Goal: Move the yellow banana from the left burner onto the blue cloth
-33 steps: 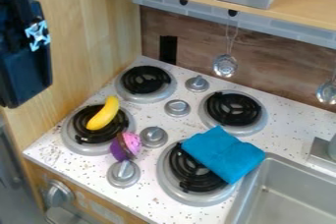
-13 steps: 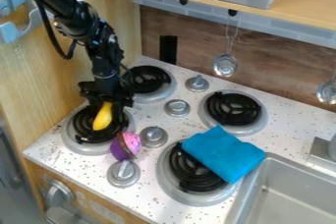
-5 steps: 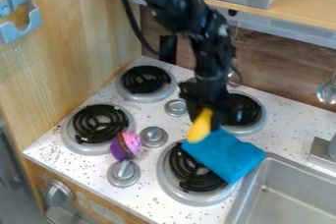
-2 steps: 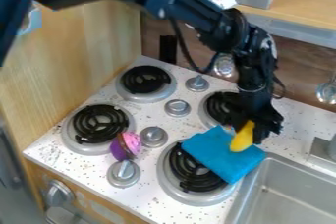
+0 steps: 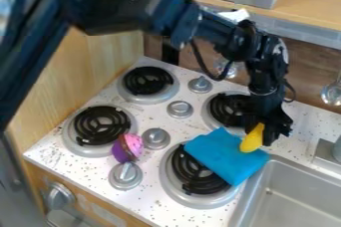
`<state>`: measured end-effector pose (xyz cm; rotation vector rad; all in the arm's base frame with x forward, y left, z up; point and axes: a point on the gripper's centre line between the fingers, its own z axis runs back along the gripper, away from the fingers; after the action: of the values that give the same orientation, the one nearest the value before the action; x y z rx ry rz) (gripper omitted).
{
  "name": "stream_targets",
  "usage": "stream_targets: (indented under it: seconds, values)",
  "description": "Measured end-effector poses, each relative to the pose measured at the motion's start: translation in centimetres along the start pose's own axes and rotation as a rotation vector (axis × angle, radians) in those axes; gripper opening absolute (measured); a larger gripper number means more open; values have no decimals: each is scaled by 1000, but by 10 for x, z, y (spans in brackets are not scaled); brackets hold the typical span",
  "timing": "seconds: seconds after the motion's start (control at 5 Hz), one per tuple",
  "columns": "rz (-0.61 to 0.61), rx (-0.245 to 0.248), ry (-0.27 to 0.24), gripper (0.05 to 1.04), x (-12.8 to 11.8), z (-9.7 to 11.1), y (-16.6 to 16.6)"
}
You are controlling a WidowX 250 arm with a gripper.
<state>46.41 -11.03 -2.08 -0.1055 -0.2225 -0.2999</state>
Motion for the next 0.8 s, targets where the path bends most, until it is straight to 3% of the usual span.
stream_targets:
  seconds: [0.2,0.4,0.6,0.8]
  values:
    - [-14,-2,1,570,7,-9,1]
    - [-25,4,7,638,9,-18,3]
    - [-21,36,20,948,11,-18,9]
    - [-13,65,37,1010,3,-24,13]
